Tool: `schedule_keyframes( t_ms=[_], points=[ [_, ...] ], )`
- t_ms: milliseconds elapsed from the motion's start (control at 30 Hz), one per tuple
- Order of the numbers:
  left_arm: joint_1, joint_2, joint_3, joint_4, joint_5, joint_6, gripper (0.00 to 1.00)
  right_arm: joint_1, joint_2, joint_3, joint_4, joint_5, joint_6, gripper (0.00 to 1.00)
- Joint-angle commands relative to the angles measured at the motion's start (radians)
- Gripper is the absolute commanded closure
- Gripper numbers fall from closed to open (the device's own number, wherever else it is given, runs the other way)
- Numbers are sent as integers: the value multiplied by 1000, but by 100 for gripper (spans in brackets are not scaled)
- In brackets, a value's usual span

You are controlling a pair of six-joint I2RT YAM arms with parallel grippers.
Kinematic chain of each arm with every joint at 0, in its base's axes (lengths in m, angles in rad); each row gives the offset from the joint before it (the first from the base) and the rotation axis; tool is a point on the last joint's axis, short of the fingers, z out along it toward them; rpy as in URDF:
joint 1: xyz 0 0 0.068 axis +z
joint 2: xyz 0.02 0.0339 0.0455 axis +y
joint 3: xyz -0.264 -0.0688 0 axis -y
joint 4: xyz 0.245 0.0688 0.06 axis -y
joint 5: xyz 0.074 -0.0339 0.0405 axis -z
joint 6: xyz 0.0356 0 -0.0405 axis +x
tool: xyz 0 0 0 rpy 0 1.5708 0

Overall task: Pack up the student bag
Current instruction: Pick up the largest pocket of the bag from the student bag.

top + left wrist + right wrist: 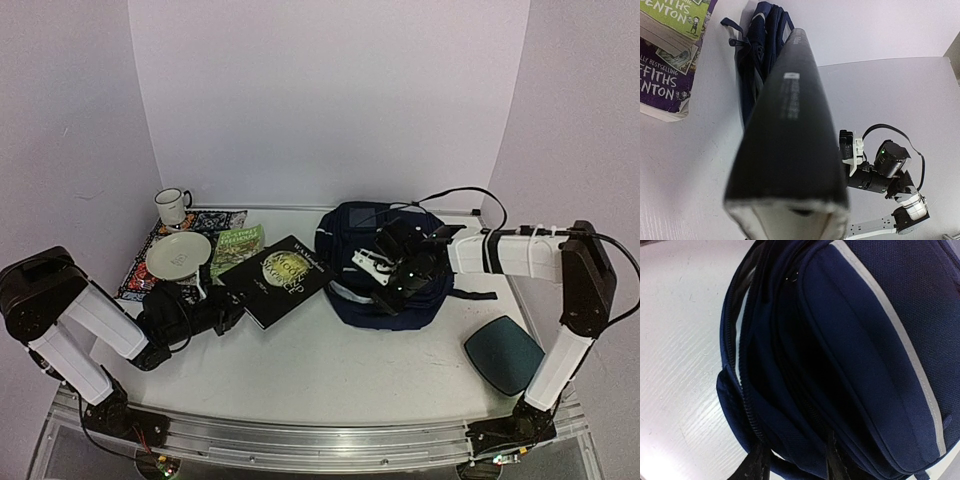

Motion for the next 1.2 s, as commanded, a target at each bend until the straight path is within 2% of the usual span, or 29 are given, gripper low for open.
schedule_keyframes(
  t_ms=[0, 133, 467, 567, 600, 633, 700, 967, 1167],
  points=[
    [6, -35, 41, 398, 56, 20, 100, 8, 4, 53, -48, 89, -23, 61],
    [6, -22, 48, 397, 81, 14, 100, 9, 27, 71, -47, 136, -42, 61],
    [6, -29, 54, 397, 125, -1, 100, 12, 117, 90, -51, 110, -89, 61],
    [4, -36, 53, 397, 134, -4, 100, 14, 126, 102, -52, 139, -100, 71],
    [4, -39, 52, 395, 136, -5, 100, 13, 125, 108, -53, 144, -102, 76],
    [4, -41, 50, 396, 140, -8, 100, 15, 120, 115, -55, 144, -103, 87],
    [4, -46, 51, 395, 152, -14, 100, 19, 99, 130, -58, 147, -105, 99],
    [3, -63, 49, 394, 200, -46, 100, 26, 6, 241, -38, 308, -68, 100],
    [-5, -53, 67, 390, 242, -58, 100, 28, -51, 264, 67, 399, -12, 100]
  ],
)
